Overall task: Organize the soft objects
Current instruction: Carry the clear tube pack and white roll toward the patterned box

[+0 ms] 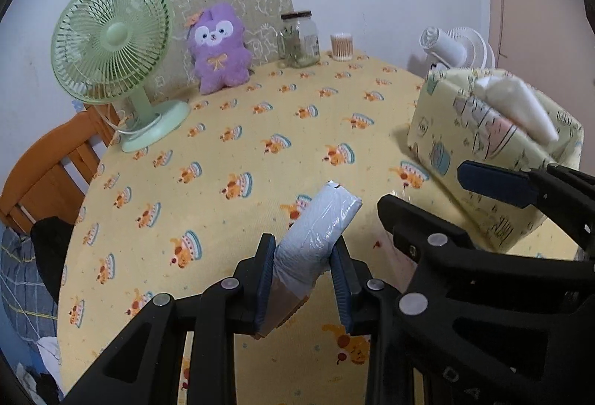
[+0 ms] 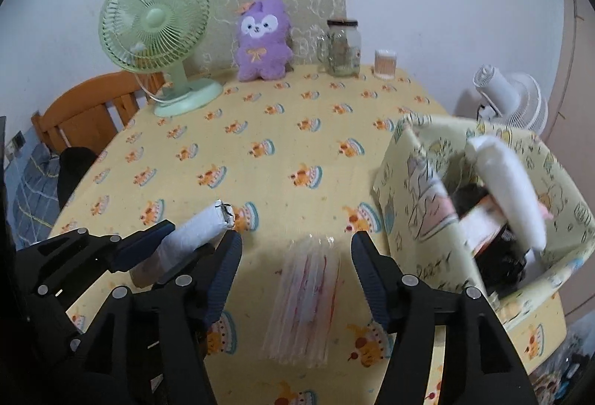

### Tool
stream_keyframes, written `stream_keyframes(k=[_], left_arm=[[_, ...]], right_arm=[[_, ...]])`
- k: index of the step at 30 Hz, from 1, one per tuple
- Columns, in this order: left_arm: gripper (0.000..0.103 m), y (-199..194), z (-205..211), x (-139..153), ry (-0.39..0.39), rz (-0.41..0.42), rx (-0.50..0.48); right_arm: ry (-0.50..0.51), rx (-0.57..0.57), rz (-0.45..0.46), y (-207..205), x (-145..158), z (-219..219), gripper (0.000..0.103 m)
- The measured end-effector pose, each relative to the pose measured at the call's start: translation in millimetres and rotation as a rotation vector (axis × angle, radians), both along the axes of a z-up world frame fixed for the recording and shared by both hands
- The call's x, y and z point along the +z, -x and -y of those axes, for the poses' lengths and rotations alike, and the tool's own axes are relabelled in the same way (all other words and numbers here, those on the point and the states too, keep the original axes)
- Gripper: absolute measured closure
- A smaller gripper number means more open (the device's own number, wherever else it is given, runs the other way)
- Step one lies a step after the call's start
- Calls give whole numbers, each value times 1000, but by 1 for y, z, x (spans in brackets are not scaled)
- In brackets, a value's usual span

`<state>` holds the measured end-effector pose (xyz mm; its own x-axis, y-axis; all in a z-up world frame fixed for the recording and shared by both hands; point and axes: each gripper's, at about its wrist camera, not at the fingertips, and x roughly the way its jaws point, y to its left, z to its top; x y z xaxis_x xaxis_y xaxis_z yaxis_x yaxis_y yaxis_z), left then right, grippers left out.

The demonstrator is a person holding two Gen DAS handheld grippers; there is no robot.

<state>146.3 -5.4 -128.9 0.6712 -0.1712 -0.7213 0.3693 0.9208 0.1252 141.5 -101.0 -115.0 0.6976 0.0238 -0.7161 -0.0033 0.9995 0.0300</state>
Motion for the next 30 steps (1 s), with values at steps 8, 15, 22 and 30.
stream_keyframes(k=[8, 15, 22, 30], left_arm=[[74, -11, -1, -28, -23, -62, 1], [74, -19, 2, -36, -29, -71, -1], [74, -22, 4, -34, -19, -76, -5], [74, -18, 5, -14, 2, -33, 3]], right_arm=[[10, -42, -67, -13, -28, -1, 38], [-51, -56, -125, -27, -49, 5, 49], [-70, -53, -144, -32, -53, 7, 74], [-62, -35, -94, -29, -32, 9, 75]])
